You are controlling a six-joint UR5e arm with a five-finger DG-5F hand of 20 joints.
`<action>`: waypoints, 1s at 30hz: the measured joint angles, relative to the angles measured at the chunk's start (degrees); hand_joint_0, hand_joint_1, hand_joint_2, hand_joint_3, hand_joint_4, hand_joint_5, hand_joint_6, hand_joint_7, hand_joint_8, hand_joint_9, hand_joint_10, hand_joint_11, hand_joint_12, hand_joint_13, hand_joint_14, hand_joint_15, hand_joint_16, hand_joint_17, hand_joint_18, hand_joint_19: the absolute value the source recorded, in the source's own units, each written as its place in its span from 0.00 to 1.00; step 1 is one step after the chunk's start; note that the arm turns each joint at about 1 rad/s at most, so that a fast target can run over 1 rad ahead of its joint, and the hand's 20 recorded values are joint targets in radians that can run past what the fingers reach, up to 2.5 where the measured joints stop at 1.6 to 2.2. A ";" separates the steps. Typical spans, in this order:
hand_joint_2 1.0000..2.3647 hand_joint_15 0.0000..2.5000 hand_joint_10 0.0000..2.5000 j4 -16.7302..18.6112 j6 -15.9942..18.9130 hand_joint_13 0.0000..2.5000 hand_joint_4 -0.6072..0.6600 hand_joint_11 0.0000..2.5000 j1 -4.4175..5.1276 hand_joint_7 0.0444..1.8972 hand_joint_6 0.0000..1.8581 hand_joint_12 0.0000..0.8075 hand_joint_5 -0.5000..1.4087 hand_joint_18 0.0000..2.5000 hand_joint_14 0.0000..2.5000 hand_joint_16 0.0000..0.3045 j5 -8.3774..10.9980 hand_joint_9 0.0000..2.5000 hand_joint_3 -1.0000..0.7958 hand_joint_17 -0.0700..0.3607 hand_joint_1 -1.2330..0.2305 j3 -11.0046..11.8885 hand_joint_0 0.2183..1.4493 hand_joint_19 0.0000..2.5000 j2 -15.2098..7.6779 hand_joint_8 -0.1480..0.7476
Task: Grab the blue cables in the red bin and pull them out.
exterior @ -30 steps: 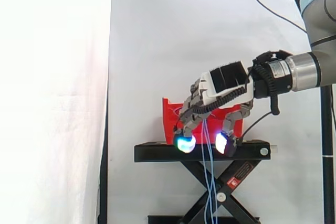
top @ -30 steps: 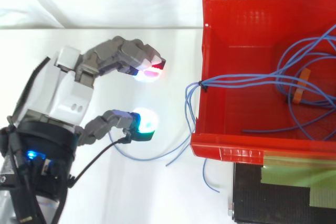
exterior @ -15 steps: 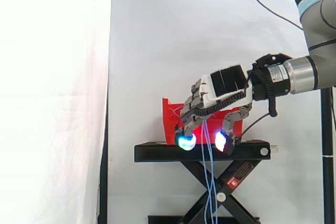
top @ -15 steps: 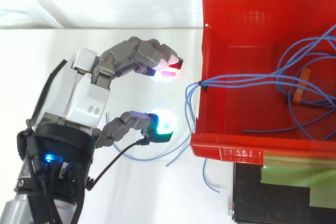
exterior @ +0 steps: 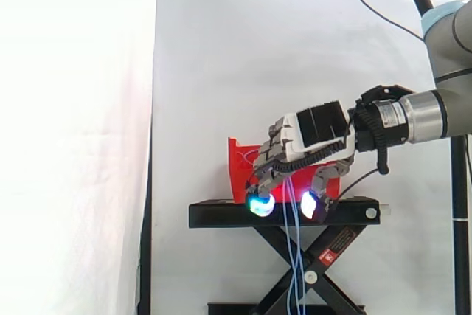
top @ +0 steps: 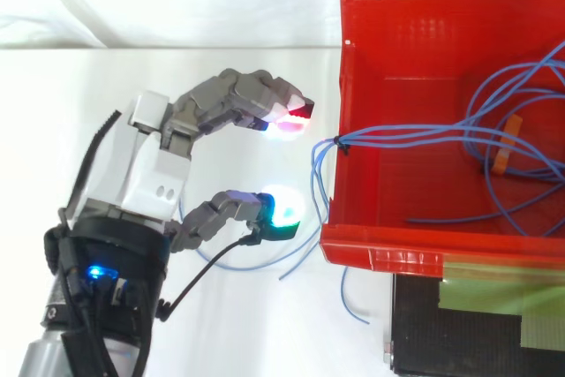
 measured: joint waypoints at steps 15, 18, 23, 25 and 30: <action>0.00 0.35 0.01 4.09 0.10 0.28 0.52 0.41 -0.05 0.34 0.00 0.39 0.65 0.24 0.01 0.14 -0.02 0.26 0.00 0.39 0.07 -1.34 0.45 0.43 0.01 0.38; 0.00 0.35 0.01 3.90 0.08 0.28 0.52 0.41 -0.13 0.34 0.01 0.39 0.65 0.24 0.01 0.14 -0.25 0.26 0.00 0.39 0.07 -1.36 0.45 0.43 0.00 0.38; 0.00 0.35 0.01 2.49 0.09 0.27 0.52 0.41 -0.22 0.33 0.01 0.39 0.65 0.24 0.01 0.14 -1.60 0.26 0.00 0.39 0.07 -1.36 0.45 0.43 0.01 0.38; 0.00 0.35 0.01 1.89 0.08 0.27 0.53 0.41 -0.26 0.33 0.01 0.39 0.65 0.24 0.01 0.14 -2.53 0.26 0.00 0.39 0.07 -1.36 0.45 0.43 0.01 0.38; 0.00 0.35 0.01 0.59 0.06 0.27 0.53 0.41 -0.47 0.33 0.01 0.39 0.65 0.24 0.01 0.14 -5.80 0.26 0.00 0.39 0.07 -1.36 0.45 0.43 0.01 0.38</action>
